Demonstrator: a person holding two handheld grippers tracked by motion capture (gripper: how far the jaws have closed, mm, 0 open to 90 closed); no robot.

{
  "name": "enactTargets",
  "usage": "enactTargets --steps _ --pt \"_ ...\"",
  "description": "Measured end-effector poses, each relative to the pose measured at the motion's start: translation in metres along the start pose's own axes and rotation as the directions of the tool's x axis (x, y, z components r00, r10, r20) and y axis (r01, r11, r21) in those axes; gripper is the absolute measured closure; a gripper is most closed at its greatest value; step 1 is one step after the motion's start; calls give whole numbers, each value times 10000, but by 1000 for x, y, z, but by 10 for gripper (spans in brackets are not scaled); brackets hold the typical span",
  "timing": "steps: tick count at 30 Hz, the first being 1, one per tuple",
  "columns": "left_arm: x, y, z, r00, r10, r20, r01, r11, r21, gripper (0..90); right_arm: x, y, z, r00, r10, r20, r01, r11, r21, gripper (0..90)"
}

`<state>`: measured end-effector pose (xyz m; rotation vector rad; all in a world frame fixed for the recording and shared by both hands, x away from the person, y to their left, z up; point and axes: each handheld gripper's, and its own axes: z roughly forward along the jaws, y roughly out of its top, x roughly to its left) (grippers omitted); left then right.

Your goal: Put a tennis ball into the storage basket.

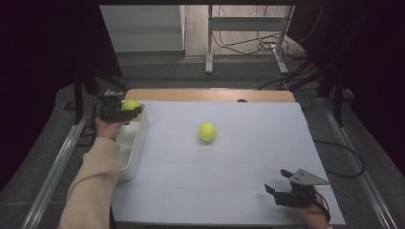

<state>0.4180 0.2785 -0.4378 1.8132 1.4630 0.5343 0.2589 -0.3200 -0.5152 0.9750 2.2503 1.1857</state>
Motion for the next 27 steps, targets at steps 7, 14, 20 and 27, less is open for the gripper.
enactTargets --steps 7,14,20,27 --pt "2 -2 4 10000 -32 -19 32 9995 314 263 0 0 0 10000 -5 -4 5 10000 -7 162" --pt "2 -2 8 9999 -30 -116 37 9983 574 263 0 0 0 10000 1 -11 -1 10000 -22 162" --pt "2 -3 10 9999 45 -116 -35 9968 801 263 0 0 0 10000 1 2 -1 10000 -14 162" --pt "1 -3 12 9999 115 -121 -102 9946 1030 263 0 0 0 10000 -1 -10 1 10000 -5 162"
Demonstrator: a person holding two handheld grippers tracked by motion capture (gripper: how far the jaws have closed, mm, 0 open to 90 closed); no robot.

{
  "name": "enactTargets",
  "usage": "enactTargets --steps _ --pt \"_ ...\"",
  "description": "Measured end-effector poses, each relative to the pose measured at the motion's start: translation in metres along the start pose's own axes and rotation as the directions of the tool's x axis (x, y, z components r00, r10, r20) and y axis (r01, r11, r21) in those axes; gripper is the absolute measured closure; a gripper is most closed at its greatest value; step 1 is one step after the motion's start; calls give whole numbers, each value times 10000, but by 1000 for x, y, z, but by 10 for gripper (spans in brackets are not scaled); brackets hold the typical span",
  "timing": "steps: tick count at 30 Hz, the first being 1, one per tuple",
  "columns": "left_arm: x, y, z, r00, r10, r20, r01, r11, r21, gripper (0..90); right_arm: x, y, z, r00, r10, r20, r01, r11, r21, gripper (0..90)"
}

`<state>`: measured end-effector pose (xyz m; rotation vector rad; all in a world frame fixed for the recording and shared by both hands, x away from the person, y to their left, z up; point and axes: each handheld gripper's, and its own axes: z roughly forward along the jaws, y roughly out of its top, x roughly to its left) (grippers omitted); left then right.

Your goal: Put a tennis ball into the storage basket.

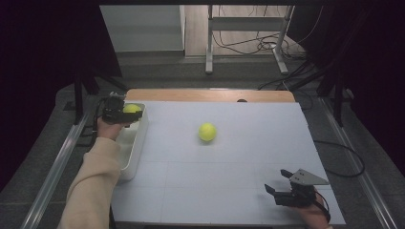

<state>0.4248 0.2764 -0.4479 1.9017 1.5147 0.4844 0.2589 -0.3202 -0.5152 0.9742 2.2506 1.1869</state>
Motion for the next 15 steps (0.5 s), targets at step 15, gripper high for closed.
enactTargets --steps 15 --pt "-2 1 -2 9999 113 -17 -113 9999 -36 263 0 0 0 10000 -3 -8 3 10000 -1 162"
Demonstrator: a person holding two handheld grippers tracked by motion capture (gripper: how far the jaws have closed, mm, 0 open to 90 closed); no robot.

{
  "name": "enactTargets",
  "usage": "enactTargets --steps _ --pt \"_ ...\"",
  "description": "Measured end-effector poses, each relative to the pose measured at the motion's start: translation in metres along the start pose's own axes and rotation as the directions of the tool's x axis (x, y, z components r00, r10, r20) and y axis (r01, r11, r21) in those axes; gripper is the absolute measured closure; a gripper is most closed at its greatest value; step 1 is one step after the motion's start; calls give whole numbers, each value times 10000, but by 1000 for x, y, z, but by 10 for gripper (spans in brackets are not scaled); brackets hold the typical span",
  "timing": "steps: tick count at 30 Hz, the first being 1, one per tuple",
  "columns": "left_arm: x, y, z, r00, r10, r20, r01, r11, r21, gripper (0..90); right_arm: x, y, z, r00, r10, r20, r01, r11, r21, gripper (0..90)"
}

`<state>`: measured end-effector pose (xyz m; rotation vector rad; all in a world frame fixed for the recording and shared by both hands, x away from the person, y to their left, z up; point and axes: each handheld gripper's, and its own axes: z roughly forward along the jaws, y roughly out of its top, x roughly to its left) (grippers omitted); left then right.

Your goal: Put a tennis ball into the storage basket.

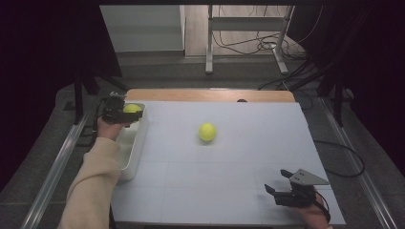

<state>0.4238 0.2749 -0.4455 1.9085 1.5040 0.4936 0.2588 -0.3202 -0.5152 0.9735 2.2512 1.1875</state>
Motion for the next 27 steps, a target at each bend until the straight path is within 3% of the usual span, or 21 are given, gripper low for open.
enactTargets --steps 8,16,27 --pt "-2 1 -2 9999 43 -150 -46 9999 -150 252 0 0 0 10000 6 -10 -6 10000 -12 162" --pt "-4 5 -11 9999 -109 86 115 9979 -638 157 0 0 0 10000 -8 -8 8 10000 -1 162" --pt "-14 3 -26 9963 -105 856 213 9918 -1260 129 0 0 0 10000 -21 5 21 10000 -10 162"
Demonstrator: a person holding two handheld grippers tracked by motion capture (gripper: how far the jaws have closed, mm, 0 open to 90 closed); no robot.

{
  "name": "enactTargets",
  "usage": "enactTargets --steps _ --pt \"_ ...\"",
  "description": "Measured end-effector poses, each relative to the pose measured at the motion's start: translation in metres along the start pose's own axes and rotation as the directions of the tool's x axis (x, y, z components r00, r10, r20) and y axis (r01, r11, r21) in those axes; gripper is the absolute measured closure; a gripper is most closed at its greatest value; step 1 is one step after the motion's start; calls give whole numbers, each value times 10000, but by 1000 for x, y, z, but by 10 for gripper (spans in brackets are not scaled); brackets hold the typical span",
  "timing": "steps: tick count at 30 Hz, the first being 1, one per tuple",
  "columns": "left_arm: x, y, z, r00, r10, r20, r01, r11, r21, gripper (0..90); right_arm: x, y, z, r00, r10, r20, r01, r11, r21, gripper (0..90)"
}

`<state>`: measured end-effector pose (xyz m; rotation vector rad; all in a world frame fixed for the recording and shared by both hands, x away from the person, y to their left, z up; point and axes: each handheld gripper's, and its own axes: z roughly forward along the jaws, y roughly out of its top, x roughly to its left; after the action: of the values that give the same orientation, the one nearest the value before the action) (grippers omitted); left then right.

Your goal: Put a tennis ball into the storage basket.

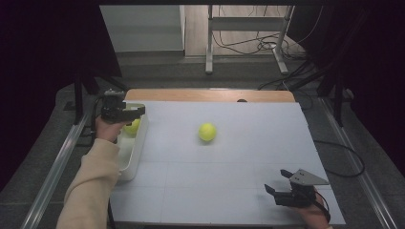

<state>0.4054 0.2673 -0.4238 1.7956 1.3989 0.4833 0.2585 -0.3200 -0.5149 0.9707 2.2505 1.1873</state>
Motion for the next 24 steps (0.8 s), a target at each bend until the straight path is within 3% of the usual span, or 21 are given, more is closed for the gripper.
enactTargets --steps 12,24 --pt "-19 -10 -17 9958 330 859 -262 9965 -793 139 0 0 0 10000 0 18 0 10000 16 162" --pt "-45 -18 -30 9837 917 1548 -674 9855 -1555 147 0 0 0 10000 16 32 -16 10000 27 162"
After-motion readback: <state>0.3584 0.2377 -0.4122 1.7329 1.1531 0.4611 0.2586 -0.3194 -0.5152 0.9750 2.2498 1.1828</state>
